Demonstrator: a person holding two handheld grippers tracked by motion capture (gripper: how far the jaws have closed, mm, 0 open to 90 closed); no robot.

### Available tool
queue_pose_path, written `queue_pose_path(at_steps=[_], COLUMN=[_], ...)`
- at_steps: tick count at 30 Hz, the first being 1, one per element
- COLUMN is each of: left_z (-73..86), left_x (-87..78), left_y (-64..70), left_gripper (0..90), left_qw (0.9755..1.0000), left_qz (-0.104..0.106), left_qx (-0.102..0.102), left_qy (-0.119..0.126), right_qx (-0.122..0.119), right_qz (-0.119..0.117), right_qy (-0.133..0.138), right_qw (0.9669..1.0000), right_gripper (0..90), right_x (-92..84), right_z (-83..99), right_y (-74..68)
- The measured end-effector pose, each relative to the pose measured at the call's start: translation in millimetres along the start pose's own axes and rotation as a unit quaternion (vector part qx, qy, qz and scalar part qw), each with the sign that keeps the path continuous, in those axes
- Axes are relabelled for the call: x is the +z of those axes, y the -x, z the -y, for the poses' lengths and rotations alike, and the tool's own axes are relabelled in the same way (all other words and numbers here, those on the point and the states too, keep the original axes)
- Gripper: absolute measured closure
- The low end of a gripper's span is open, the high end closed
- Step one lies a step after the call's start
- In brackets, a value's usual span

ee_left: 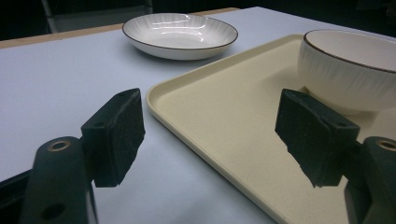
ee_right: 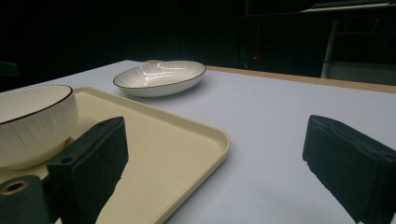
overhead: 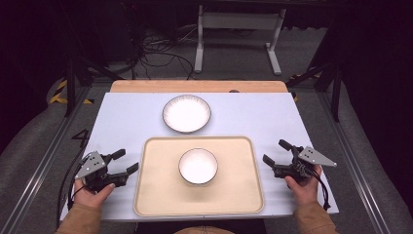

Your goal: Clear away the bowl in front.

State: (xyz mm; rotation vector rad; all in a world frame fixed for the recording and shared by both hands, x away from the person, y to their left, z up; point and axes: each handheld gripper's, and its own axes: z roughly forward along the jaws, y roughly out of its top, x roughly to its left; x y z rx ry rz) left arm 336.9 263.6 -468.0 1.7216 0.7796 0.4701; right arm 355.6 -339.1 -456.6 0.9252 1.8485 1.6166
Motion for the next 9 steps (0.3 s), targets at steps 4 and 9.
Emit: queue_pose_path(at_steps=[4,9], left_z=[0.2,0.0], left_x=[-0.7,-0.3], left_y=[-1.4,-1.0], left_gripper=[22.6,22.4], left_qw=[1.0,1.0], left_qz=[-0.002,-0.001], left_qx=[-0.008,-0.004], left_qy=[0.001,-0.001], right_qx=[0.0,0.0], right_qz=[0.001,0.0], right_qy=[0.001,0.0], right_qw=[1.0,1.0], right_gripper=[7.4,7.4], right_x=[-0.1,0.2], right_z=[0.0,-0.1], right_y=[0.3,0.2])
